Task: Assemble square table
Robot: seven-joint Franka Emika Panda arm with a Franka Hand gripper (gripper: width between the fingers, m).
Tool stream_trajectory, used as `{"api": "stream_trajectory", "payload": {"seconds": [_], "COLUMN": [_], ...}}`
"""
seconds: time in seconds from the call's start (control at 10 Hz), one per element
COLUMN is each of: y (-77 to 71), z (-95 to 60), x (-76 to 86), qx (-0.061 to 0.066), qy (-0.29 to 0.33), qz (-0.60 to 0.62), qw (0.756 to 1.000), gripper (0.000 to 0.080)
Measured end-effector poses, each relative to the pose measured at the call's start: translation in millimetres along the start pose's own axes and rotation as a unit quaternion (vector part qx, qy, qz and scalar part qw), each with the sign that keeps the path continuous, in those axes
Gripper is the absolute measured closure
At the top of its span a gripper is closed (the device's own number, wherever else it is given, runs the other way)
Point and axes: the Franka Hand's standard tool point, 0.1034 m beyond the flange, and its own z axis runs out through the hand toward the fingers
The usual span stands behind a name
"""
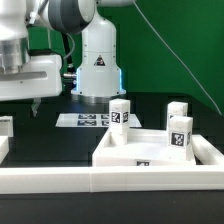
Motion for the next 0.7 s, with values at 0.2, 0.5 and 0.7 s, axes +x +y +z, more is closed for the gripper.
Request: {"api": "stream_trajectory", "payload": {"seconds": [0.2,0.5,0.7], "y": [-2.1,-1.9,-9.0], "z": [5.5,10.2,13.1], "x": [1.0,-1.8,-0.6], "qx": [0.008,0.016,0.029], "qy": [-0.052,-0.125,-0.182], "qz": [-0.005,-0.013,-0.014], "qw": [0.999,0.992,0.983], "gripper": [0.015,0.015,0.015]}}
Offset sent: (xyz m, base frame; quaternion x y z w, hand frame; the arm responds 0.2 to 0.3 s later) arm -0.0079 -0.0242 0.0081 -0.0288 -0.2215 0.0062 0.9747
